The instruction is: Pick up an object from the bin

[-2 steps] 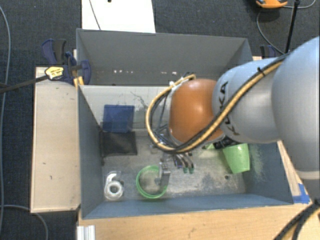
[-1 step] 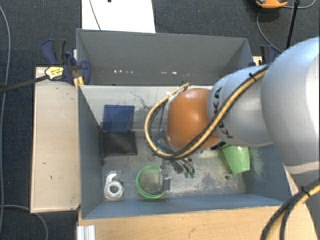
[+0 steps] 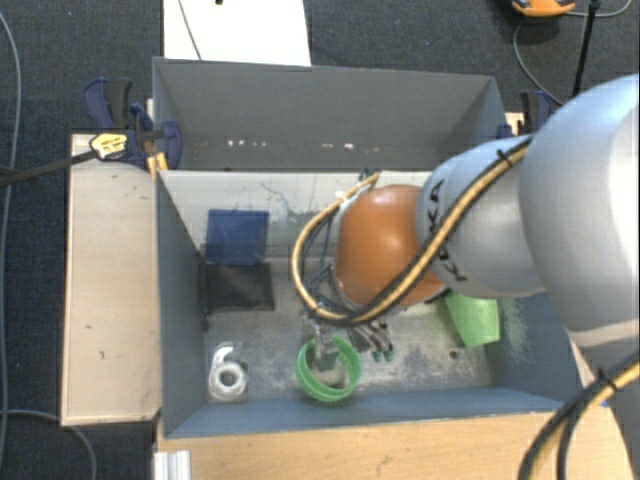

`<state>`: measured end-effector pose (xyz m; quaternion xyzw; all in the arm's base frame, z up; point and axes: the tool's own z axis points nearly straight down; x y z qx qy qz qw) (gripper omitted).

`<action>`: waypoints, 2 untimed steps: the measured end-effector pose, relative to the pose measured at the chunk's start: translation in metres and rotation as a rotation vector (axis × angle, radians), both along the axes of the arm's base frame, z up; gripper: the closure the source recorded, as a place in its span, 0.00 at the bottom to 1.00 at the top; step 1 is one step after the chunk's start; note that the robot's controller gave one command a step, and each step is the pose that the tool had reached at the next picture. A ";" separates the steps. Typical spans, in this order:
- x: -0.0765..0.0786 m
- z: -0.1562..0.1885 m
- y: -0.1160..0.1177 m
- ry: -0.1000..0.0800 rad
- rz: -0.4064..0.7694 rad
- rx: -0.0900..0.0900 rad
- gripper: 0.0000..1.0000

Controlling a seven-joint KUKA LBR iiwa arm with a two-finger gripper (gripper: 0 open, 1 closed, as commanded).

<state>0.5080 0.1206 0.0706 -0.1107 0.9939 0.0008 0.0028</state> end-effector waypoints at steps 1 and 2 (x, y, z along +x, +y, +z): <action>0.000 0.000 0.000 0.000 -0.002 0.000 1.00; 0.008 0.130 0.005 -0.003 0.001 0.001 1.00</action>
Offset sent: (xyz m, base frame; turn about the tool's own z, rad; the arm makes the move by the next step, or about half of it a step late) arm 0.0075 0.0051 0.1290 -0.0124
